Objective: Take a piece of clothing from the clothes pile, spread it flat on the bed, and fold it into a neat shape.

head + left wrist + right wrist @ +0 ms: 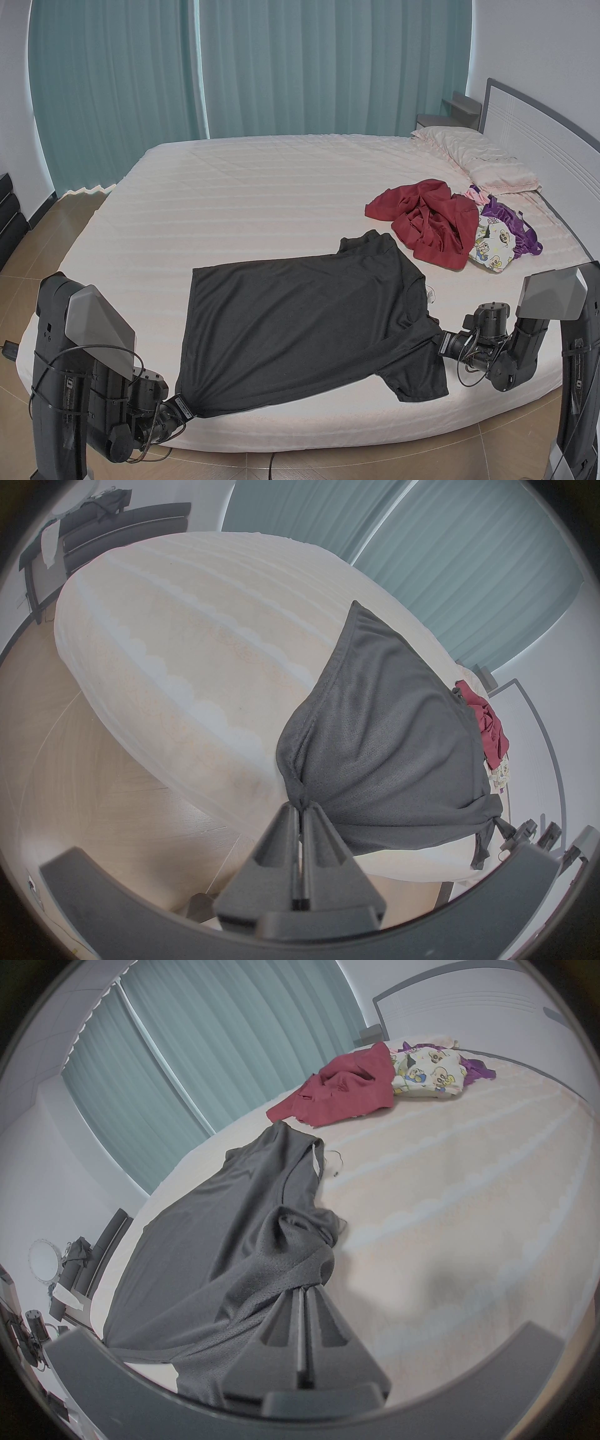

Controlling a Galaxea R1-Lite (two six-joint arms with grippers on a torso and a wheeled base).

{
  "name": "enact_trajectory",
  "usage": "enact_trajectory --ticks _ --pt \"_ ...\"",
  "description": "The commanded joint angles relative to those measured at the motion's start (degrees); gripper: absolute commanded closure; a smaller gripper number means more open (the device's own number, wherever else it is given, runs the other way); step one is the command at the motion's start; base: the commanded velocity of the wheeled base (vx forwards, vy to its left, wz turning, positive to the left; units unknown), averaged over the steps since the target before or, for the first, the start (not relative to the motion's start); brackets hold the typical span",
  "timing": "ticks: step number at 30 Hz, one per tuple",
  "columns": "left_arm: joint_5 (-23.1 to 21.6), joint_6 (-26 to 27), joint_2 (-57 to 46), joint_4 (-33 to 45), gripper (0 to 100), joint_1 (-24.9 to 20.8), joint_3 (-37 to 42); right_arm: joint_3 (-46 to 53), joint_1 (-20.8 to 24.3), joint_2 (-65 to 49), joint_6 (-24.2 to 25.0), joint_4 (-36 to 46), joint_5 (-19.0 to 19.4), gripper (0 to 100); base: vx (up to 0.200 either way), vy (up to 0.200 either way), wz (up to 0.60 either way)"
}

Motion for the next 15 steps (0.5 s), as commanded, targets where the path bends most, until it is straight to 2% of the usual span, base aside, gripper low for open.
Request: enact_trajectory --ticks 1,8,9,15 --pt "0.2 0.0 0.1 -1.0 100 0.0 0.0 -3.9 -0.1 -0.3 -0.1 2.4 0.1 100 0.0 0.0 0.0" --pt "0.1 0.0 0.1 -1.0 100 0.0 0.0 -5.2 -0.1 -0.3 -0.4 5.0 0.5 100 0.0 0.0 0.0" --pt "0.2 0.0 0.1 -1.0 100 0.0 0.0 -5.2 -0.2 -0.4 -0.4 5.0 0.5 0 0.0 0.0 0.0" --pt "0.2 0.0 0.1 -1.0 100 0.0 0.0 -3.4 -2.3 -3.1 -0.3 7.3 0.6 0 0.0 0.0 0.0"
